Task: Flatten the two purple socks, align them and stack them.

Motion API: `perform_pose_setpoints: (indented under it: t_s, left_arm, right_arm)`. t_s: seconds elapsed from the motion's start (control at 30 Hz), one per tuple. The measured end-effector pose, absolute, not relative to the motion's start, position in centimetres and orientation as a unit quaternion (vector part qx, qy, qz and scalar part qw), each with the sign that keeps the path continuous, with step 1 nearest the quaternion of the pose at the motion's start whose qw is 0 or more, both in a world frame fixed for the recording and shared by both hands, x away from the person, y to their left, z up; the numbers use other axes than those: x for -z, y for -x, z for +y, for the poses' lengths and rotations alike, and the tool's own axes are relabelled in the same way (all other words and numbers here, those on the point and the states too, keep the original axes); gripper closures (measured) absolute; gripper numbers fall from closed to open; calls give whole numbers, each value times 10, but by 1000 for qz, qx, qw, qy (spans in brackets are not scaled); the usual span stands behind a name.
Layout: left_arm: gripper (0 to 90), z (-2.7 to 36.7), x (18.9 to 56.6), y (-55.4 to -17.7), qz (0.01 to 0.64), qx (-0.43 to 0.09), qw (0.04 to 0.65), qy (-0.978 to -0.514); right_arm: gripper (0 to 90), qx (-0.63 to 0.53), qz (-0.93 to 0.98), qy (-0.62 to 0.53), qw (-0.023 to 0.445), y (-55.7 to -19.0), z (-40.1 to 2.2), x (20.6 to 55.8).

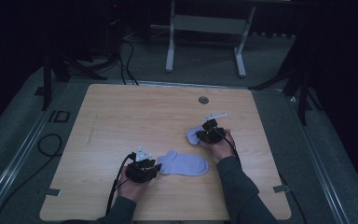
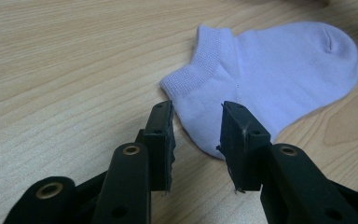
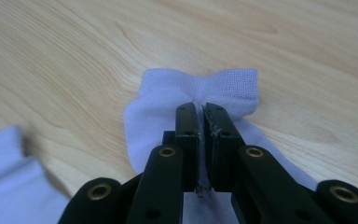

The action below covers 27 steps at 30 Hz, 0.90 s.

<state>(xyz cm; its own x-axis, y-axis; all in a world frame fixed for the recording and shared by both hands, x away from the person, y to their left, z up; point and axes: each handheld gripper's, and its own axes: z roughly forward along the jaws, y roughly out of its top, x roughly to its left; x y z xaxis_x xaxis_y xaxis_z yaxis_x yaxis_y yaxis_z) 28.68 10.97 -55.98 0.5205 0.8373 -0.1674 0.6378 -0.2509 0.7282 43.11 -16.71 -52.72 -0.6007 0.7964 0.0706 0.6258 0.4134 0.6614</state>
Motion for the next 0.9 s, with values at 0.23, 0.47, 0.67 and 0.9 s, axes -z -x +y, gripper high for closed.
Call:
perform_pose_setpoints:
  t_s: [0.23,0.47,0.67,0.9]
  left_arm:
    - [642,110,560,-287,474,-129,388,-780]
    - [642,110,560,-287,477,-130,387,-778]
    - [642,109,561,-287,476,-132,385,-780]
    - [641,110,560,-287,475,-133,384,-780]
  right_arm:
    - [847,-361,824,-416,136,-420,-174,504]
    - [847,-386,821,-394,149,-405,-174,483]
    - [846,-411,816,-381,143,-393,-175,468]
    - [845,-437,808,-369,141,-375,-179,455]
